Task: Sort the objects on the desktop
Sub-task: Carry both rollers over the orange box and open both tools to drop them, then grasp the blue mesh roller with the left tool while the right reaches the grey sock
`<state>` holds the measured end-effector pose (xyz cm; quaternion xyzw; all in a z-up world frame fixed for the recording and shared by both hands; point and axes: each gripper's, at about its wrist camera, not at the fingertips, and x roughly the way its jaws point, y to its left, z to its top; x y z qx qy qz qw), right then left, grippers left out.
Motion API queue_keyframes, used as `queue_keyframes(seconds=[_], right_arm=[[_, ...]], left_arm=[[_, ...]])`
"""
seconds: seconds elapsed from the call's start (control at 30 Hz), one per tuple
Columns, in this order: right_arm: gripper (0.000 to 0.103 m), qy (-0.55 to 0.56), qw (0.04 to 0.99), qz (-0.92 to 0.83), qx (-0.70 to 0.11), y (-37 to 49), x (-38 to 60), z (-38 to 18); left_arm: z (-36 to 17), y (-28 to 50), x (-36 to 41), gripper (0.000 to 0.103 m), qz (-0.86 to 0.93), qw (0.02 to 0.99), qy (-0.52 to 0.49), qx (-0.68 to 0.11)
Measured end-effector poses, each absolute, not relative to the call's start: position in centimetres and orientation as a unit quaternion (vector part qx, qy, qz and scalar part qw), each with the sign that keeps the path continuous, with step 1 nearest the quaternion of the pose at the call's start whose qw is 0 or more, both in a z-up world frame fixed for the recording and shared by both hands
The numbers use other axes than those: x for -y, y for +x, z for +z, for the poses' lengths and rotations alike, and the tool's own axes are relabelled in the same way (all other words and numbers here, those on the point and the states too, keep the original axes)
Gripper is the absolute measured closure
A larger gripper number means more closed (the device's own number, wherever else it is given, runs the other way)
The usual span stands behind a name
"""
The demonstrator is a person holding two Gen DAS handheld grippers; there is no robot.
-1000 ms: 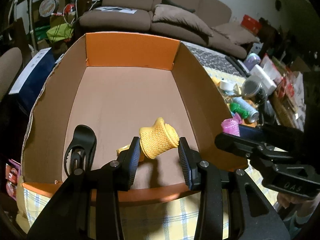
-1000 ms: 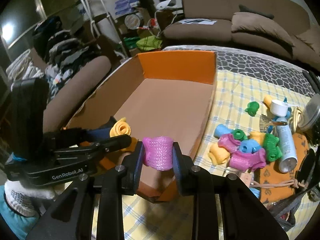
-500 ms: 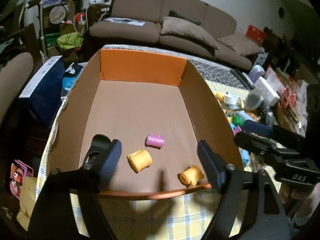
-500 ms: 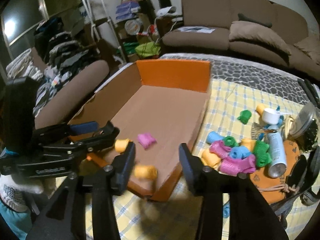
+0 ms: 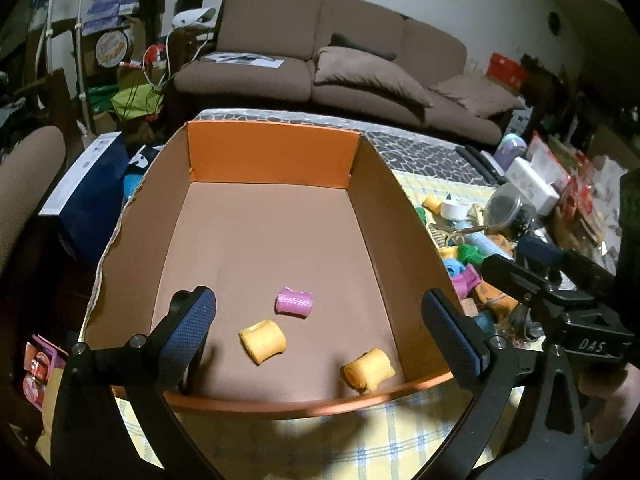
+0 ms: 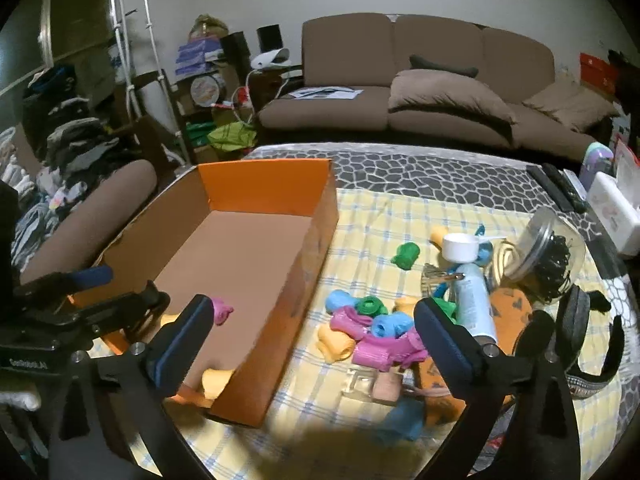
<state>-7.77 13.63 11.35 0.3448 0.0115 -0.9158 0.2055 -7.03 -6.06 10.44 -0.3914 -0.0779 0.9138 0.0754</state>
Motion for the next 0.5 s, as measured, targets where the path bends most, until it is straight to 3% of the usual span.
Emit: queue_keyframes(seconds=[0.5], right_arm=[[0.001, 0.358, 0.155, -0.920, 0.033, -8.4, -19.7, 11.3]], left_arm=[[11.3, -7.1, 0.6, 0.000, 0.920, 0.115, -0.369, 0.067]])
